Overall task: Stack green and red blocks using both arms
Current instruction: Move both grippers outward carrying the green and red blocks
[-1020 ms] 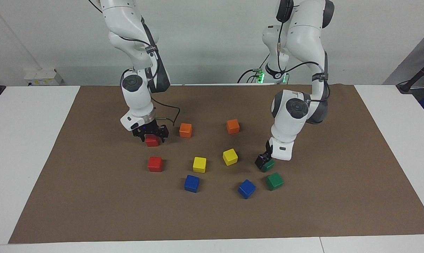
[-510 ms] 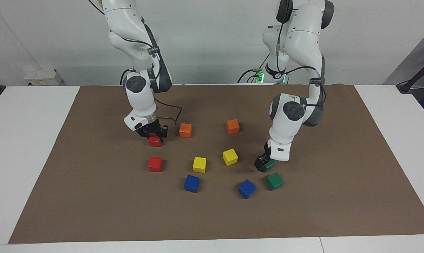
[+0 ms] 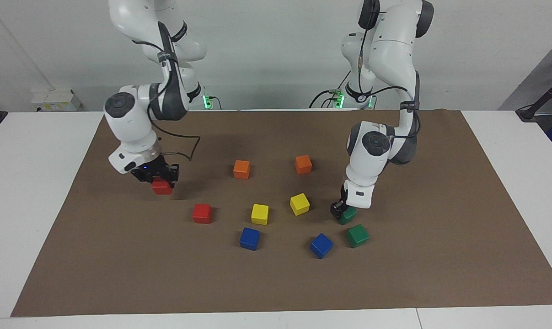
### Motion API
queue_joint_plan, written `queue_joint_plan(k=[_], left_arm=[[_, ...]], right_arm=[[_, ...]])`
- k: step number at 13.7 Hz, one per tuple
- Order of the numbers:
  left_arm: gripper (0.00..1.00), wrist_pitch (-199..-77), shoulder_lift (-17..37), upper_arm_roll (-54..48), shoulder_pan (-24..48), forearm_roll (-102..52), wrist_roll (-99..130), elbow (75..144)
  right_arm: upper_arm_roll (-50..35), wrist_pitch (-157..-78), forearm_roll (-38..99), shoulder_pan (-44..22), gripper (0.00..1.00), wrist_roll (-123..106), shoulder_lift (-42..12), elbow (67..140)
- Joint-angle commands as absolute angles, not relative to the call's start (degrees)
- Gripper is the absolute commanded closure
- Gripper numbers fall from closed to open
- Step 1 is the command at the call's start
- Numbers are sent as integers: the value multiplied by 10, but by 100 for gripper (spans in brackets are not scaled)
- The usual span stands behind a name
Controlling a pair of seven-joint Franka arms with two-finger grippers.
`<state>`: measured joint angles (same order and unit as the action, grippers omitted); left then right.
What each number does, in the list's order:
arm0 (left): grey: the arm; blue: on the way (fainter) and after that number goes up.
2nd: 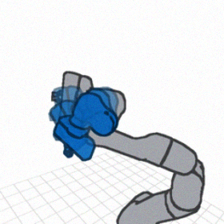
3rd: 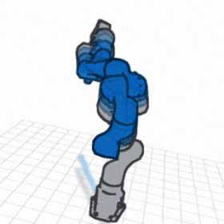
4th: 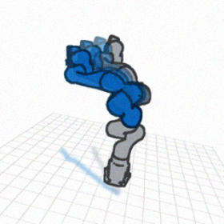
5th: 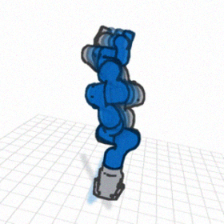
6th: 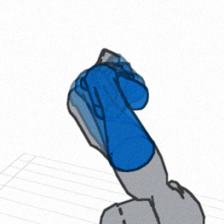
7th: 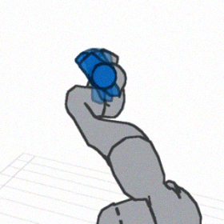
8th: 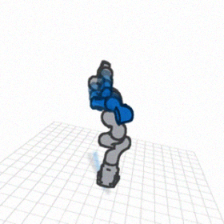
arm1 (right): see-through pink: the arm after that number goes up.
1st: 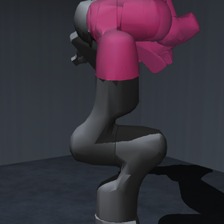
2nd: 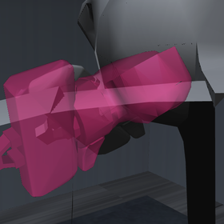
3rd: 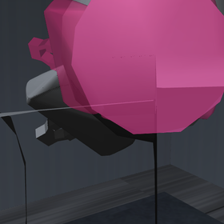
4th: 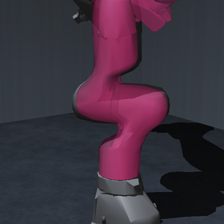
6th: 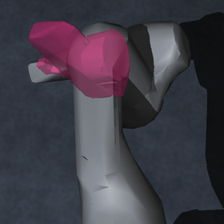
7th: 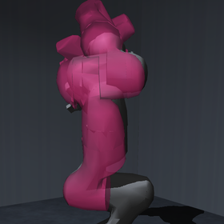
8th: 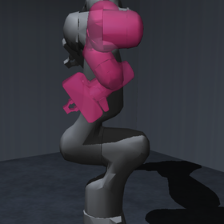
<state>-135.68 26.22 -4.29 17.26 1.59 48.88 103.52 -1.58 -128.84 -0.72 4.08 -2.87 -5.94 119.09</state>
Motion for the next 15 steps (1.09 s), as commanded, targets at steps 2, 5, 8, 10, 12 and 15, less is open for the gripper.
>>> queue_joint_plan(k=[2, 5, 8, 10, 12, 15], left_arm=[[100, -1361, 252, -32, 183, 32, 498, 1048], [100, -1271, 216, -33, 155, 32, 477, 1002], [100, -1159, 143, -34, 84, 26, 281, 1005], [100, -1130, 123, -34, 21, 23, 140, 1012], [100, -1132, 114, -34, -38, 23, 26, 1029], [100, -1217, 100, -34, -96, 22, -73, 1100]], right_arm=[[-22, -1292, -6, 77, 84, -71, -72, 1182], [-22, -1323, -6, 99, 84, -110, -92, 1185], [-22, -1346, -6, 106, 83, -111, -106, 1188], [-22, -1358, -6, 111, 82, -112, -119, 1192], [-23, -1370, -6, 114, 80, -113, -127, 1194], [-23, -1393, -6, 115, 80, -114, -139, 1202]])
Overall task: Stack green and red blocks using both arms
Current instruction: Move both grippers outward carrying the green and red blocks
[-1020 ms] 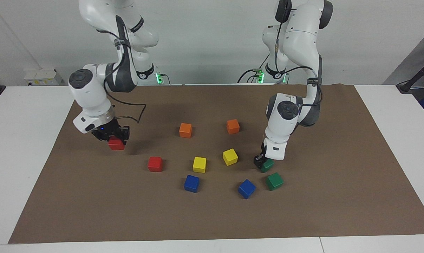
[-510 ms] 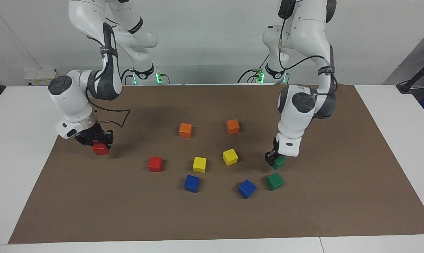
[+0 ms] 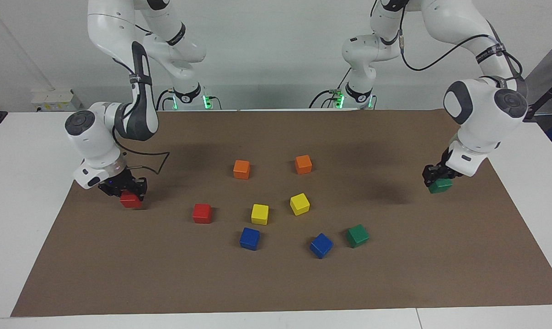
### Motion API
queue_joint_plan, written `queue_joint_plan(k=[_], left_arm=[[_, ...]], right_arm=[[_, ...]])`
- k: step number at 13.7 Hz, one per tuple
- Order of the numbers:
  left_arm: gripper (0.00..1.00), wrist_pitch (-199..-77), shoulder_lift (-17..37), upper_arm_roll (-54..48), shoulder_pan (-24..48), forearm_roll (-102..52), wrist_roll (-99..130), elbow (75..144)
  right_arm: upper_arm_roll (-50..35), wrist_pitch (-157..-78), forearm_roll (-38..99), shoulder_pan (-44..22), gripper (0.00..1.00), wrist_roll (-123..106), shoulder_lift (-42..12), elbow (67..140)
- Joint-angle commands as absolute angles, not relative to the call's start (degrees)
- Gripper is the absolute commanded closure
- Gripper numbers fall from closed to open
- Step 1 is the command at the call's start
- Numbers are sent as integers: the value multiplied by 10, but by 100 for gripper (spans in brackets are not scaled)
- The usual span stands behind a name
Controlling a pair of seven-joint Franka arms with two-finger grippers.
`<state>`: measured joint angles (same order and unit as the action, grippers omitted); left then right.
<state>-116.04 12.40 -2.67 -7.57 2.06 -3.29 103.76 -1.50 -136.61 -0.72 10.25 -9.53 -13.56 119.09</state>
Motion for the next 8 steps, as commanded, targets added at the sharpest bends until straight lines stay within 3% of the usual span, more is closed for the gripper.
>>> queue_joint_plan(k=[1, 8], left_arm=[[100, -1251, 100, -34, -104, 22, -76, 1122], [100, -1385, 122, -33, -119, 22, -77, 1196]], right_arm=[[-23, -1401, -6, 116, 80, -114, -141, 1206], [-23, -1421, -6, 120, 76, -115, -151, 1222]])
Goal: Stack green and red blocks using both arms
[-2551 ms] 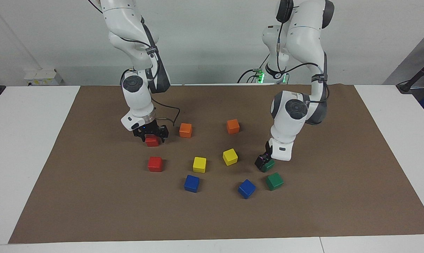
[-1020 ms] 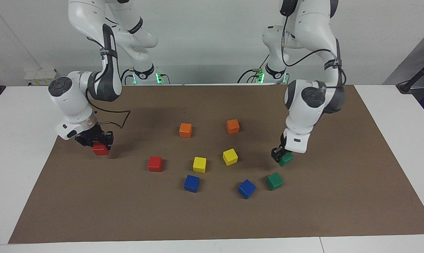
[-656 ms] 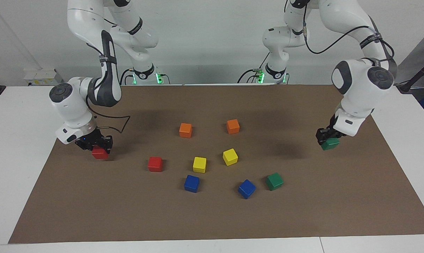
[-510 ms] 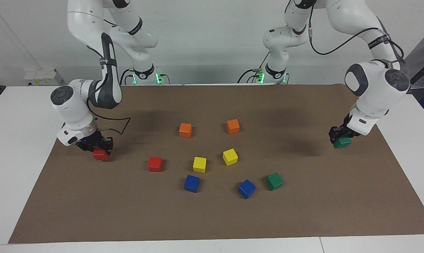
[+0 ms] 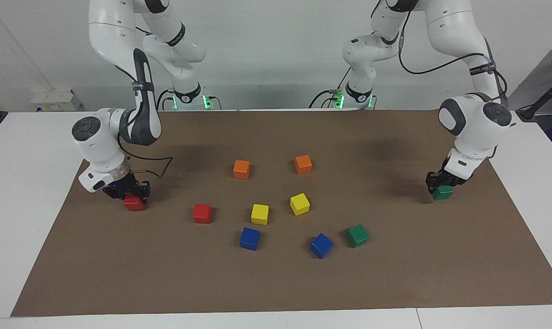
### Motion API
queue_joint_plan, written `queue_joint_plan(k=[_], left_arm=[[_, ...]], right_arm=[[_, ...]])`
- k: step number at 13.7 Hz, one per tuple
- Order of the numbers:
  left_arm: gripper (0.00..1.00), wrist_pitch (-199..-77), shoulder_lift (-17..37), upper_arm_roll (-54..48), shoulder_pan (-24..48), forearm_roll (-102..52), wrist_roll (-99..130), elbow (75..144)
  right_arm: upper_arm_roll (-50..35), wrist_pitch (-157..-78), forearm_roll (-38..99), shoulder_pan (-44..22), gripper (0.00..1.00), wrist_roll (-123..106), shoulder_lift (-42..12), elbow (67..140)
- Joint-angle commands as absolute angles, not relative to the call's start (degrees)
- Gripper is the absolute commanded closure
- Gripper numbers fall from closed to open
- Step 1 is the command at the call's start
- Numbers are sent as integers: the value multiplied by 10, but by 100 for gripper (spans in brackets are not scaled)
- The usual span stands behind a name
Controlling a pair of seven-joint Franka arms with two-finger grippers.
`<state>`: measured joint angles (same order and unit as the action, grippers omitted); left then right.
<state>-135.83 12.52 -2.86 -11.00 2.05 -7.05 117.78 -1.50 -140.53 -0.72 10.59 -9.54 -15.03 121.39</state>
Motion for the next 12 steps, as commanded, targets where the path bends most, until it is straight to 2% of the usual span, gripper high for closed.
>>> queue_joint_plan(k=[1, 2, 4, 5, 8, 9, 10, 11, 12], left_arm=[[100, -1399, 132, -33, -119, 22, -78, 1197], [100, -1411, 139, -33, -119, 22, -77, 1199], [100, -1429, 150, -33, -119, 22, -77, 1202], [100, -1431, 152, -33, -118, 22, -77, 1202], [100, -1433, 158, -34, -115, 22, -77, 1203], [100, -1433, 159, -33, -112, 22, -78, 1203], [29, -1433, 159, -33, -110, 22, -90, 1201], [0, -1427, 159, -33, -110, 22, -103, 1199], [0, -1423, 159, -34, -112, 22, -108, 1196]], right_arm=[[-23, -1421, -6, 120, 64, -115, -151, 1222], [-23, -1421, -6, 120, 51, -114, -151, 1222], [-23, -1421, -6, 120, 8, -113, -151, 1222], [-23, -1421, -6, 120, 0, -112, -151, 1221], [-23, -1408, -6, 118, 0, -112, -143, 1216], [-23, -1382, -6, 114, 0, -111, -128, 1209], [-23, -1344, -6, 113, 0, -111, -117, 1191], [-24, -1303, -6, 111, 0, -110, -107, 1167], [-24, -1263, -6, 109, 0, -109, -104, 1138]])
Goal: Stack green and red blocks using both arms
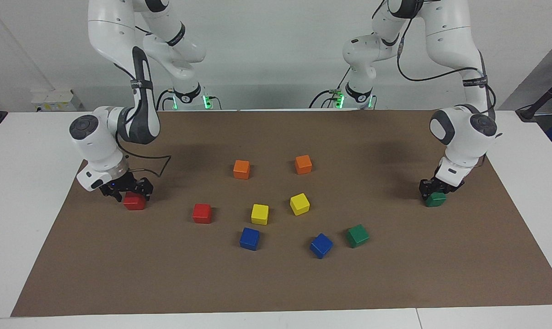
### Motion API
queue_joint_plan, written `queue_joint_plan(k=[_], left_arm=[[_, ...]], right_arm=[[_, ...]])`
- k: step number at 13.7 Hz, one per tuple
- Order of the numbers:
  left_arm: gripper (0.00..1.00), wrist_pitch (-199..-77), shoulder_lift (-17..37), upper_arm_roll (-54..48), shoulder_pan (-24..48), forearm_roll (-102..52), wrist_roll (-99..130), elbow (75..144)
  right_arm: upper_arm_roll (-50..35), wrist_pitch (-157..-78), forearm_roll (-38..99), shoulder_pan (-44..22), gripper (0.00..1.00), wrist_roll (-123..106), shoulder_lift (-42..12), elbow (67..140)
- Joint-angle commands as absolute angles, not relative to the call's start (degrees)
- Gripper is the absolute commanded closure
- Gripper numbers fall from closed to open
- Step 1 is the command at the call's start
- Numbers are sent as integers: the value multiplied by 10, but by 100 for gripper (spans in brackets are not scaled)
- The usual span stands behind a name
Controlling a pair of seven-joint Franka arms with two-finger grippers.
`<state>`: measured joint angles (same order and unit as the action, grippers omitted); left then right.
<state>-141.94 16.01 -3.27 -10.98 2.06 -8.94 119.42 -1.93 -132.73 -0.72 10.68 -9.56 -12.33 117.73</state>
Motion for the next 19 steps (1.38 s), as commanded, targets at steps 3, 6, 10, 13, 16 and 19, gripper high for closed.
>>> queue_joint_plan(k=[3, 6, 10, 13, 16, 19], left_arm=[[0, -1358, 157, -35, -109, 23, -107, 1153], [0, -1213, 159, -37, -99, 22, -102, 1038], [0, -1173, 179, -35, -13, 4, 114, 950], [0, -1194, 193, -35, 37, -2, 191, 947], [0, -1188, 292, -31, 101, 3, 290, 843], [0, -1208, 332, -32, 110, 3, 309, 809]], right_arm=[[-25, -1166, -6, 83, 0, -75, -111, 1039], [-25, -1128, -6, 36, 0, 2, -140, 952], [-24, -1144, -8, -46, 0, 92, -156, 928], [-25, -1180, -11, -73, 0, 138, -176, 935], [-25, -1221, -10, -88, 0, 164, -177, 974], [-25, -1274, -5, -87, 0, 170, -176, 1027]])
